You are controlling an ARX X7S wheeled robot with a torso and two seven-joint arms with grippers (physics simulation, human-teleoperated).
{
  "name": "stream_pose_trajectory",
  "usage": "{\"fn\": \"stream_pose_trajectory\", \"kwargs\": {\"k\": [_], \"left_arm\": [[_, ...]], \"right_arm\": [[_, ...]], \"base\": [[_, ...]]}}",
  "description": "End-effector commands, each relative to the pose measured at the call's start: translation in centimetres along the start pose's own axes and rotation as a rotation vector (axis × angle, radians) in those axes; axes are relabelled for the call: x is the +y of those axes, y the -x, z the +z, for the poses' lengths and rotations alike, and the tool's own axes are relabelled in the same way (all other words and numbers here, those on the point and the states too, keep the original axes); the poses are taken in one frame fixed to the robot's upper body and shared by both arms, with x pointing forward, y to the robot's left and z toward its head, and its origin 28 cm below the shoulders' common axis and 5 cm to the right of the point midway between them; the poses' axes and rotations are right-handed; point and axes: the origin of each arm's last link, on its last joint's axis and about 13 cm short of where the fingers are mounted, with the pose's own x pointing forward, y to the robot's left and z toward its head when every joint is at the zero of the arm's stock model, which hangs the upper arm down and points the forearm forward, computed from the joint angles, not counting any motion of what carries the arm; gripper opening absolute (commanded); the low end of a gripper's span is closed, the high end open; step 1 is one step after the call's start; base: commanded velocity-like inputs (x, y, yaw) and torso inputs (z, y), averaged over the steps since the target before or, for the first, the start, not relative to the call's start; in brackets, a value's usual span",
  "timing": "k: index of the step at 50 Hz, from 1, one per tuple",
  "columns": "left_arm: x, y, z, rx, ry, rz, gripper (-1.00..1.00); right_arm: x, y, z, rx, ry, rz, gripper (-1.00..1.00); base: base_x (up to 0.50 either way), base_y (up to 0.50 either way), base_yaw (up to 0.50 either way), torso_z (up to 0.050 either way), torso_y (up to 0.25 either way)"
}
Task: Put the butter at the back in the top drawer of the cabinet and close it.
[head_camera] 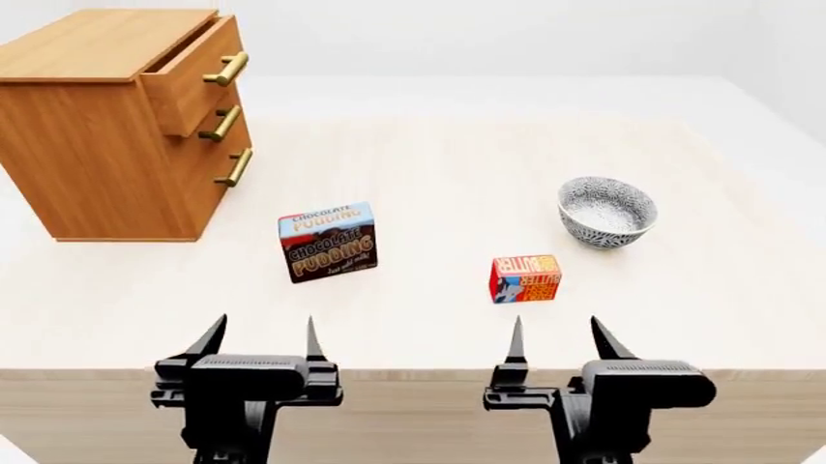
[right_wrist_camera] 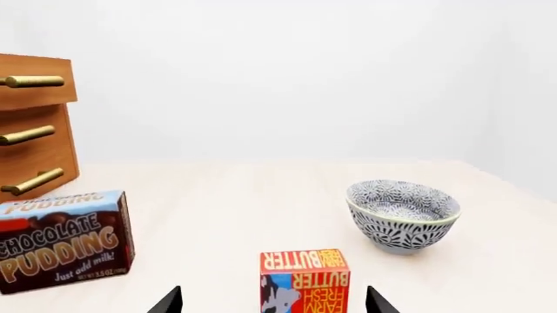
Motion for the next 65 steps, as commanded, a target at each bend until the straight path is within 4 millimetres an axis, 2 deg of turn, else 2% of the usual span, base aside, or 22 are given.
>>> {"fn": "stream_pose_trajectory", "kwargs": {"k": [1, 8, 22, 36, 54, 65], "left_arm": [[0.3, 0.7, 3.8, -0.067, -0.020, -0.001, 1.00], [0.4, 0.9, 4.1, -0.072, -0.028, -0.008, 1.00], [0.4, 1.1, 4.0, -0.063, -0.026, -0.013, 1.00], [0.3, 1.3, 3.7, -0.056, -0.025, -0.017, 1.00], [0.3, 1.4, 3.6, -0.049, -0.022, -0.019, 1.00], [0.4, 1.5, 3.6, -0.045, -0.019, -0.020, 1.00]], "right_arm": [[0.1, 0.8, 3.9, -0.066, 0.006, 0.009, 1.00], [0.3, 1.1, 4.7, -0.092, 0.019, 0.006, 1.00], [0.3, 1.3, 4.9, -0.094, 0.026, 0.006, 1.00], [0.2, 1.5, 5.0, -0.089, -0.009, 0.022, 1.00], [0.3, 1.8, 5.0, -0.090, -0.011, 0.025, 1.00], [0.4, 1.9, 5.0, -0.101, -0.009, 0.026, 1.00]], "base": [[0.00, 0.00, 0.00, 0.000, 0.000], [0.00, 0.02, 0.00, 0.000, 0.000], [0.00, 0.49, 0.00, 0.000, 0.000], [0.01, 0.00, 0.00, 0.000, 0.000], [0.49, 0.00, 0.00, 0.000, 0.000], [0.00, 0.00, 0.00, 0.000, 0.000]]}}
